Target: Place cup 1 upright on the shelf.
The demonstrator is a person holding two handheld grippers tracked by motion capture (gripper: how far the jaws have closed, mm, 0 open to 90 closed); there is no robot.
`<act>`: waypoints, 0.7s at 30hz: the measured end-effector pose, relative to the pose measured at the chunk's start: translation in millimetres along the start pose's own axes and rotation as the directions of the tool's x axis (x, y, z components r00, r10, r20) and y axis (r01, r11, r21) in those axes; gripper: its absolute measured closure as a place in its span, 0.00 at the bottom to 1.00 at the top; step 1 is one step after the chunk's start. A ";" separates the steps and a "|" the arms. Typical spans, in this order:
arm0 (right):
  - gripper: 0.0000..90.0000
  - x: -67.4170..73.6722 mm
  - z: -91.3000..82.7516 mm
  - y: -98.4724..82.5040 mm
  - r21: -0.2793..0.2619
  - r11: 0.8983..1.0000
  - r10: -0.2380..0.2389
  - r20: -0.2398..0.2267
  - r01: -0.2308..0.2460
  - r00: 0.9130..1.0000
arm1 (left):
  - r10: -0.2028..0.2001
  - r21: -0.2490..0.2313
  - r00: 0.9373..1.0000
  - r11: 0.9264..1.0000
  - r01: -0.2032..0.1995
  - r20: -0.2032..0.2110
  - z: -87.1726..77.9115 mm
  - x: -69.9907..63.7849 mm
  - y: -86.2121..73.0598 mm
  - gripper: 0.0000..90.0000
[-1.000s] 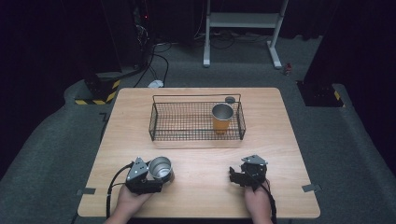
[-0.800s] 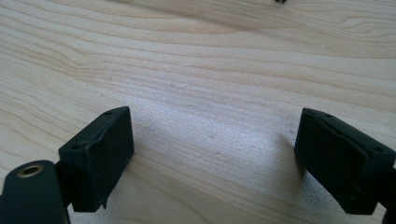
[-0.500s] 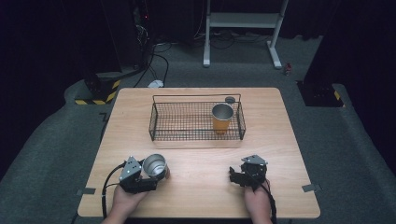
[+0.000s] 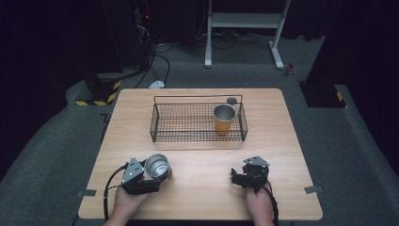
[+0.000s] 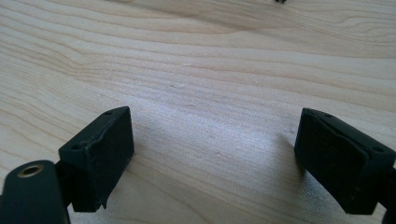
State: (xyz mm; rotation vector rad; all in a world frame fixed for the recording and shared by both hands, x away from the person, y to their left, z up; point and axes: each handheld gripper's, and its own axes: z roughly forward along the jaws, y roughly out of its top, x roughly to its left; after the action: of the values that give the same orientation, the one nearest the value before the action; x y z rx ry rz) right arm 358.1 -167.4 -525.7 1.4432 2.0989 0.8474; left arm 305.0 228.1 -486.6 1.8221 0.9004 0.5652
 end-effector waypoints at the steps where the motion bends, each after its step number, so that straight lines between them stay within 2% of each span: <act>1: 0.13 0.0 0.0 0.0 0.000 1.000 0.000 0.000 0.000 1.000 | 0.003 0.003 1.000 1.000 -0.003 0.001 0.0 -0.4 0.5 0.21; 3: 0.13 0.0 0.0 0.0 0.000 1.000 0.000 0.000 0.000 1.000 | 0.004 0.003 1.000 1.000 -0.004 0.004 0.1 -1.0 0.8 0.21; 8: 0.13 0.0 0.0 0.0 0.000 1.000 0.000 0.000 0.000 1.000 | 0.037 0.000 0.999 0.999 -0.037 0.008 -2.7 -2.5 3.3 0.21; 12: 0.13 0.0 0.0 0.0 0.000 1.000 0.000 0.000 0.000 1.000 | 0.039 -0.015 0.999 0.999 -0.039 0.002 -5.6 -1.0 5.8 0.21; 21: 0.13 0.0 0.0 0.0 0.000 1.000 0.000 0.000 0.000 1.000 | 0.063 -0.030 0.998 0.998 -0.062 0.022 -9.7 0.4 7.9 0.21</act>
State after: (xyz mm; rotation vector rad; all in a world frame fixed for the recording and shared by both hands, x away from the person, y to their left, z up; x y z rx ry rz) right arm 358.1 -167.4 -525.7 1.4433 2.0990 0.8474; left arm 300.9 232.1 -475.5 1.8321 0.8182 0.5929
